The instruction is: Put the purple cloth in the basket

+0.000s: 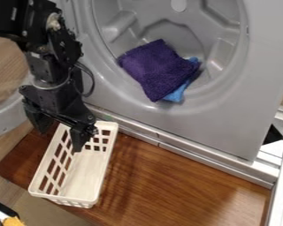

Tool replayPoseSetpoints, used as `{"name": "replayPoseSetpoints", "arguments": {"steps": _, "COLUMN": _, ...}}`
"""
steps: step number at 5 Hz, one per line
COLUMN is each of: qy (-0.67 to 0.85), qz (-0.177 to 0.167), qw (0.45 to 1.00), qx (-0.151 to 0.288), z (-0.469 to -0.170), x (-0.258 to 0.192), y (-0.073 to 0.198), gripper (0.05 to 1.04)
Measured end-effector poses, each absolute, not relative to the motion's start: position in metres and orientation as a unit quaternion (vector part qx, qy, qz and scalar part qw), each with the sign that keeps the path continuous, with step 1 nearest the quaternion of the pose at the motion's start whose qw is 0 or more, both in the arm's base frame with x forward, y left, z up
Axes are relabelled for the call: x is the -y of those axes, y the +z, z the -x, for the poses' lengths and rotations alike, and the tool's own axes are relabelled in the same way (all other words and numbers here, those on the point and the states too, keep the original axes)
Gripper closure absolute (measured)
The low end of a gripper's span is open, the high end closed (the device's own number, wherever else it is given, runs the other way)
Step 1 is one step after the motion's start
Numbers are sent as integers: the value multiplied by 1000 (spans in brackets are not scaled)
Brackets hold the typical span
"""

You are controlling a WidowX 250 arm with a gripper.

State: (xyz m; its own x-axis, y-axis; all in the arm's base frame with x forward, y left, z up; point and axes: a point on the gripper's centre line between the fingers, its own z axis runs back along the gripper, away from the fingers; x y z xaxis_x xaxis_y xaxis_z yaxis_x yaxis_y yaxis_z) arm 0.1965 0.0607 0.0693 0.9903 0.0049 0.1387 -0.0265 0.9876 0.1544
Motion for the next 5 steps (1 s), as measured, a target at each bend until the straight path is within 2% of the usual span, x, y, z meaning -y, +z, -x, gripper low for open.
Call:
{"name": "replayPoseSetpoints", "arguments": {"steps": 1, "qy": 10, "qz": -77, "qw": 995, "qx": 63, "z": -195, "x": -60, "y": 66, "gripper": 83}}
{"name": "replayPoseSetpoints", "arguments": {"steps": 3, "qy": 24, "qz": -70, "qw": 986, "qx": 150, "z": -256, "x": -49, "y": 79, "gripper": 83}}
{"name": "replayPoseSetpoints", "arguments": {"steps": 5, "qy": 31, "qz": -42, "qw": 971, "qx": 233, "z": -314, "x": -39, "y": 89, "gripper": 83}}
